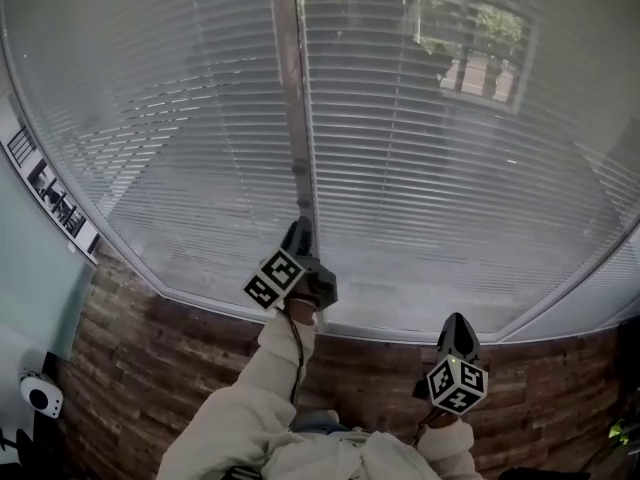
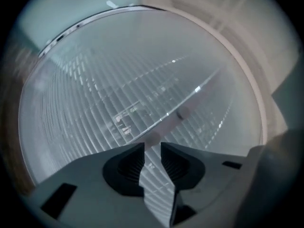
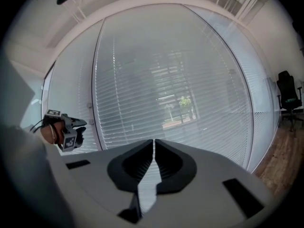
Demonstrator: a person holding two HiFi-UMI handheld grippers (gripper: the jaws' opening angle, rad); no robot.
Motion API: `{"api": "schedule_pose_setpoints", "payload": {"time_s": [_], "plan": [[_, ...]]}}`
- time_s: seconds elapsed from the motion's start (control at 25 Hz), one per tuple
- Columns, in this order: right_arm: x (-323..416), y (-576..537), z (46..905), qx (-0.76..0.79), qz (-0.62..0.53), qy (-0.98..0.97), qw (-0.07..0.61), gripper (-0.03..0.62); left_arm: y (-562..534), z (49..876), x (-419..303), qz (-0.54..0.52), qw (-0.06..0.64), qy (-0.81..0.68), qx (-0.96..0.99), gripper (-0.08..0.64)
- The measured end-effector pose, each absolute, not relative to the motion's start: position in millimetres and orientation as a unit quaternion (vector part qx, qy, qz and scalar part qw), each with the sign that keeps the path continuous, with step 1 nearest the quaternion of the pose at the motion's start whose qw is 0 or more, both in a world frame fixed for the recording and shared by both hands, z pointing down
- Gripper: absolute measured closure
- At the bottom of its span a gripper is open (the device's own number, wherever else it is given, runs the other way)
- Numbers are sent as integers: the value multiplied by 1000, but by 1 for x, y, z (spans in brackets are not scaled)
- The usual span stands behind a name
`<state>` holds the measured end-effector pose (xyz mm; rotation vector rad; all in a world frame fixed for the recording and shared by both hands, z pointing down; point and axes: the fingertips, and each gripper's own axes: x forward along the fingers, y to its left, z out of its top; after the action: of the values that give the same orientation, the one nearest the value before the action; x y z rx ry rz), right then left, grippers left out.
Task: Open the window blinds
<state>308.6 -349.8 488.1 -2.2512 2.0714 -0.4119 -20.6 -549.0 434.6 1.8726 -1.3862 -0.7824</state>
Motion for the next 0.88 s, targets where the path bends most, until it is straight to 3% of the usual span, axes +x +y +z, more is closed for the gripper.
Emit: {"api": "schedule_pose_setpoints", "payload": {"time_s": [0.16, 0.48, 0.88], "plan": [[323, -346, 488, -741, -129, 659, 22, 577, -576, 412, -30, -384, 389, -484, 683, 463], [341, -344, 490, -750, -132, 648, 26, 577, -587, 417, -27, -413, 457, -455, 643, 463], [336, -342, 497, -744, -144, 652, 36, 577, -587, 423, -27, -405, 474, -463, 630, 426]]}}
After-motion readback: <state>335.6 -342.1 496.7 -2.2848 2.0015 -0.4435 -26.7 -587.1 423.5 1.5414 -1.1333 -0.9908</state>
